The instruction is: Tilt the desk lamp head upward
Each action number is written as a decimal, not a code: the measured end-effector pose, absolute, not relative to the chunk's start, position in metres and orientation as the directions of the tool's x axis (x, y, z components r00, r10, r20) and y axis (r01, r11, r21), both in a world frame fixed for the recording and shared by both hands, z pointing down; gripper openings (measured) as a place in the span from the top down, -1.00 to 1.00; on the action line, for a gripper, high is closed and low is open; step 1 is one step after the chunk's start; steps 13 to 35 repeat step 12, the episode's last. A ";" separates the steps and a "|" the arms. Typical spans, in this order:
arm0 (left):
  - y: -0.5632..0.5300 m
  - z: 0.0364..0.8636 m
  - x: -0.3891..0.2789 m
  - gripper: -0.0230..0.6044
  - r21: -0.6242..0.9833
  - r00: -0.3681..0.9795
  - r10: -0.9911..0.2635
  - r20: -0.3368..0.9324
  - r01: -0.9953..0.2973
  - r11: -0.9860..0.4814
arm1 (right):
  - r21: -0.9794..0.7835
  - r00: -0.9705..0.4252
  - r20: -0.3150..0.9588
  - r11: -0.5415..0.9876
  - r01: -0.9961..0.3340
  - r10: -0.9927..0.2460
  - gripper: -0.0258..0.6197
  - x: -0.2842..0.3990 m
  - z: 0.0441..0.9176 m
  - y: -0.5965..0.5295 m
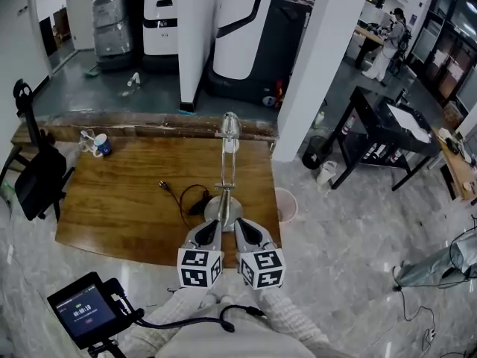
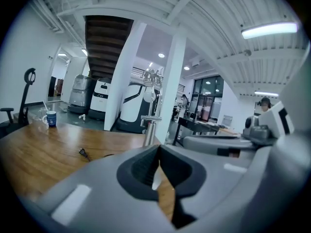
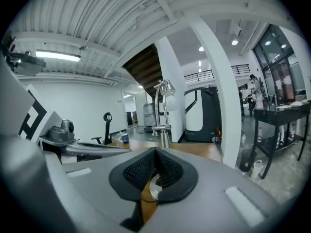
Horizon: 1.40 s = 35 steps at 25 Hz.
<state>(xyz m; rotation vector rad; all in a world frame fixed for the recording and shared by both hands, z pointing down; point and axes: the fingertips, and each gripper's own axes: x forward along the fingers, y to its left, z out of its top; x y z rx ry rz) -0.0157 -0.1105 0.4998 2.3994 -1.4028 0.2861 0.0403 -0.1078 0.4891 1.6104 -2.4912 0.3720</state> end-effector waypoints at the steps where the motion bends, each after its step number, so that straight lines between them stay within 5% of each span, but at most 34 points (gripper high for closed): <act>1: -0.110 0.499 -0.016 0.90 0.190 0.492 -0.801 0.340 -0.870 -0.454 | -0.126 -0.410 0.260 0.390 -0.912 -0.874 0.92 0.041 0.490 -0.107; 35: -0.106 0.501 -0.014 0.90 0.191 0.504 -0.792 0.344 -0.863 -0.467 | -0.119 -0.409 0.262 0.391 -0.913 -0.874 0.92 0.040 0.488 -0.099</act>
